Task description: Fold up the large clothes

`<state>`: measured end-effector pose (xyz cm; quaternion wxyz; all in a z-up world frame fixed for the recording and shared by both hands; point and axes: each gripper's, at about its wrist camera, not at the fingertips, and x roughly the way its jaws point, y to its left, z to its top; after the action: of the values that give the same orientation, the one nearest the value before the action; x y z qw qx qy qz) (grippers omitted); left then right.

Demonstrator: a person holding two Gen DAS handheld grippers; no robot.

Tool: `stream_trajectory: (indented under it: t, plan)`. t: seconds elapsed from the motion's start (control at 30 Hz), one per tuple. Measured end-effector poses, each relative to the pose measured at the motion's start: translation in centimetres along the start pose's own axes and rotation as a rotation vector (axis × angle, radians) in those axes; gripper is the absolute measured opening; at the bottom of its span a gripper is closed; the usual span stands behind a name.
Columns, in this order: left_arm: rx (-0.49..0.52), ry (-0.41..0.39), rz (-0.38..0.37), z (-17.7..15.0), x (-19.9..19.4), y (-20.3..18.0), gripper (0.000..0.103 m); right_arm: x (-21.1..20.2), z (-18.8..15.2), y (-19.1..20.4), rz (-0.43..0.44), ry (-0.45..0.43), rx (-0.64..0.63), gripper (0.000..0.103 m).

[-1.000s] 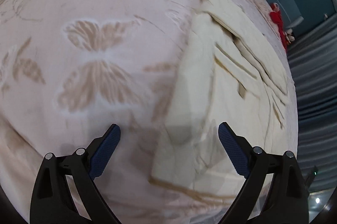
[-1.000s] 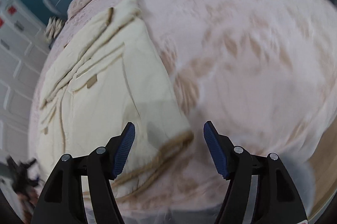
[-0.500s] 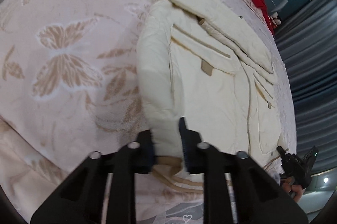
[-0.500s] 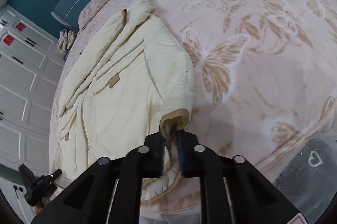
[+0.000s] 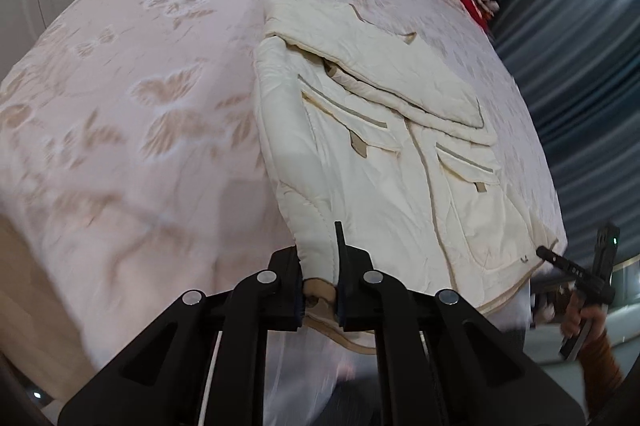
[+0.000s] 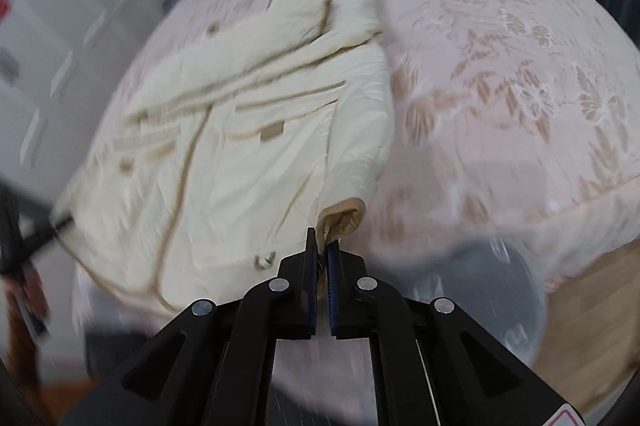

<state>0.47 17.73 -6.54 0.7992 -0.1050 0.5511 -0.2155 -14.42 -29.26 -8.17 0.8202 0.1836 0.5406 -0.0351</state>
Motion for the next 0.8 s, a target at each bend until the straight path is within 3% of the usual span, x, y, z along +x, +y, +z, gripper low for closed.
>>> stream_trajectory:
  t: [0.17,0.27,0.33,0.53,0.8]
  plan:
    - [-0.085,0.041,0.002,-5.7,-5.7,1.7,0.010,-4.8,-6.6,1.7,0.017,0.115,-0.054,0.004]
    - [-0.167,0.032,0.010,-7.7,-7.5,2.5,0.009,-6.8,-8.0,2.3,0.019,0.093,-0.043,0.004]
    - [-0.184,0.003,0.009,-7.4,-8.3,2.3,0.008,-7.9,-7.3,2.6,0.017,0.036,-0.044,0.004]
    - [-0.098,-0.164,0.026,-1.3,-9.5,0.9,0.007,-9.3,-0.3,2.2,0.015,-0.161,-0.005,0.003]
    - [-0.025,-0.284,0.101,9.4,-4.2,-0.5,0.008,-4.4,9.2,1.8,0.032,-0.331,0.109,0.003]
